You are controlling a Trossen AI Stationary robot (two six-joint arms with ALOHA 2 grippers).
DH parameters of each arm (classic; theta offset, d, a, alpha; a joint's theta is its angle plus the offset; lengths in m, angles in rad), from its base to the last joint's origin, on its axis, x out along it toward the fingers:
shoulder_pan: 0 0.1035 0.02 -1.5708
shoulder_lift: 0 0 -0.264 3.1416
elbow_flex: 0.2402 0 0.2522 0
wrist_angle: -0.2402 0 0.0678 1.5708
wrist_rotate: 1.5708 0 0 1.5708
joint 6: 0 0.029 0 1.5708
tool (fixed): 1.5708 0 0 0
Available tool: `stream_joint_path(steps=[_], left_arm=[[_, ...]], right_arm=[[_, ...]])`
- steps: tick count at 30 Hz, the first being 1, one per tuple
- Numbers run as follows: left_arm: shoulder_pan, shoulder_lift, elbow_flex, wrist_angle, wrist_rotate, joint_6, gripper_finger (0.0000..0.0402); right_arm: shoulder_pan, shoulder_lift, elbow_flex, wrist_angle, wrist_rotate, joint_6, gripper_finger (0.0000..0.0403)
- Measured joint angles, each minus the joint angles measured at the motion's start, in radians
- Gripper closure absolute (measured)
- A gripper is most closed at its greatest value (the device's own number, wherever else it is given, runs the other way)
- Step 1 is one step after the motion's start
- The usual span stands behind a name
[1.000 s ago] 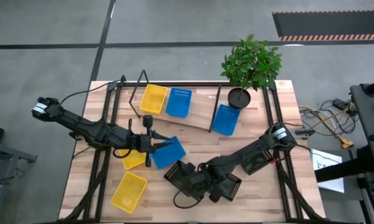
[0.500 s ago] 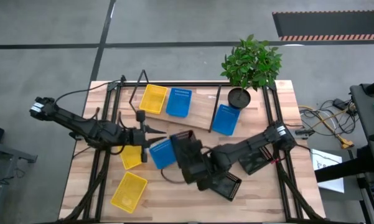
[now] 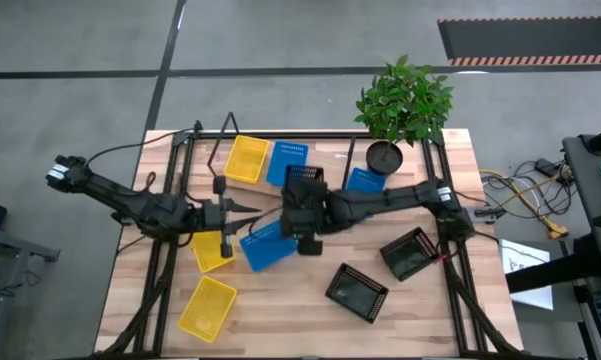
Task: Stack baskets on shelf by color
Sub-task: Put the left black basket on the shelf
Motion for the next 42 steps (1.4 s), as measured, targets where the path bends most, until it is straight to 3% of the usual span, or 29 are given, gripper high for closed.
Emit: stream_joint_path(steps=[16,27,42], left_arm=[[-0.001,-0.197,-0.145,0.08,0.009,-0.001,0.0356],[-0.002,-0.201,-0.148,0.071,0.016,0.0,0.0356],[-0.002,-0.2,-0.148,0.071,0.017,0.001,0.0356]], right_arm=[[-0.199,0.0,0.0,-0.104,-0.001,0.093,0.0394],[-0.217,0.0,-0.027,-0.137,-0.083,0.056,0.0394],[-0.223,0.0,-0.173,-0.045,-0.087,-0.028,0.0394]])
